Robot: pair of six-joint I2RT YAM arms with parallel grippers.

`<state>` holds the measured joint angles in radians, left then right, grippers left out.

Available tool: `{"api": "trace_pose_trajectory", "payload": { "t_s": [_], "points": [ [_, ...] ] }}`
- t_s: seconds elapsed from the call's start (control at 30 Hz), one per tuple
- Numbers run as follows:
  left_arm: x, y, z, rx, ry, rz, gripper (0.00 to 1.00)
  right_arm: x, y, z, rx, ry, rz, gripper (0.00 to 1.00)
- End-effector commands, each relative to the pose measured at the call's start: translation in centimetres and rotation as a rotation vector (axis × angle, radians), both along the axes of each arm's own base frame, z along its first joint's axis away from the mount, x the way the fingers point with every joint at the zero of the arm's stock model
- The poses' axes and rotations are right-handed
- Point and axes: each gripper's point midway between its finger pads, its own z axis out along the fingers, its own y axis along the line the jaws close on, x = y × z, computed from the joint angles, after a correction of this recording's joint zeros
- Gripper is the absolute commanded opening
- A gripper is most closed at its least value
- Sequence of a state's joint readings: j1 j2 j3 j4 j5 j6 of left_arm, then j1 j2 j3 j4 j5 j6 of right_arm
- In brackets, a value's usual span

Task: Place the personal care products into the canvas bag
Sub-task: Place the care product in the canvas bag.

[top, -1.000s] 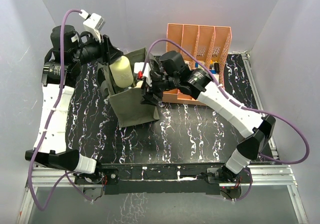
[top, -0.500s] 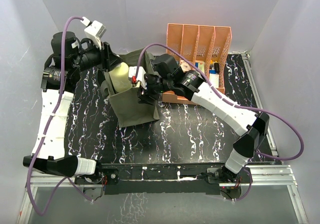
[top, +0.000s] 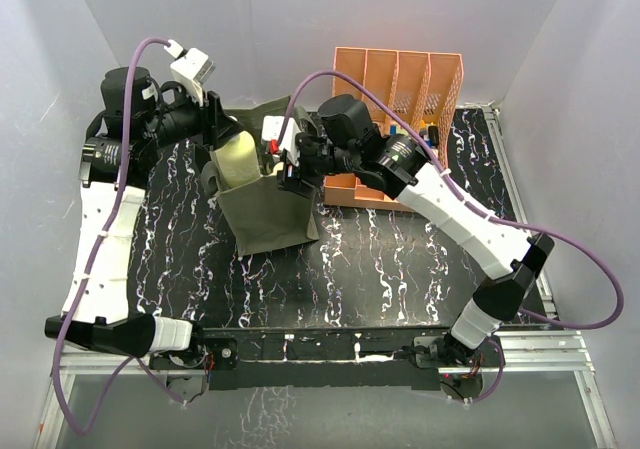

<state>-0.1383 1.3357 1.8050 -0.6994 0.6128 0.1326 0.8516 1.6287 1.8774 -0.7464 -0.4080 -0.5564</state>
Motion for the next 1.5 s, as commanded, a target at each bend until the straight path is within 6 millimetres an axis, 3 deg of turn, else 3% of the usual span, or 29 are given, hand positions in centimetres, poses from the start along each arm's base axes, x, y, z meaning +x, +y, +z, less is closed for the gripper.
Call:
{"api": "trace_pose_trajectory", "payload": {
  "t_s": [0.0, 0.23, 0.47, 0.6, 0.73, 0.83, 0.97, 1.27, 1.47],
  "points": [
    [-3.2, -0.3, 6.9, -0.038, -0.239, -0.067, 0.00, 1.2, 0.2, 1.5, 0.020, -0.073, -0.036, 0.60],
    [-3.9, -0.5, 6.1, -0.025, -0.221, -0.090, 0.00, 2.7, 1.0, 0.0, -0.010, -0.080, -0.053, 0.60],
    [-3.5, -0.3, 5.0, -0.027, -0.182, -0.068, 0.00, 1.0, 2.3, -2.6, -0.028, 0.023, 0.046, 0.58],
    [-3.4, -0.2, 4.4, -0.005, -0.166, -0.072, 0.00, -0.7, 2.3, -2.6, -0.008, 0.061, 0.114, 0.44],
    [-3.6, -0.2, 4.2, -0.001, -0.150, -0.077, 0.00, -2.7, 2.1, -1.7, 0.027, 0.095, 0.176, 0.22],
    [-3.6, -0.5, 4.1, -0.015, -0.127, -0.090, 0.00, -2.9, 1.9, -0.9, 0.042, 0.089, 0.176, 0.11],
    [-3.3, -0.7, 3.3, -0.043, -0.090, -0.087, 0.00, -3.1, 1.7, -0.3, 0.054, 0.084, 0.174, 0.09],
    [-2.8, -1.2, -0.3, -0.058, 0.037, -0.102, 0.00, -2.9, 1.4, -1.2, 0.035, 0.093, 0.155, 0.08],
    [-2.9, -1.0, -1.6, -0.029, 0.063, -0.100, 0.00, -2.7, 1.3, -1.2, 0.036, 0.086, 0.139, 0.08]
  ]
}}
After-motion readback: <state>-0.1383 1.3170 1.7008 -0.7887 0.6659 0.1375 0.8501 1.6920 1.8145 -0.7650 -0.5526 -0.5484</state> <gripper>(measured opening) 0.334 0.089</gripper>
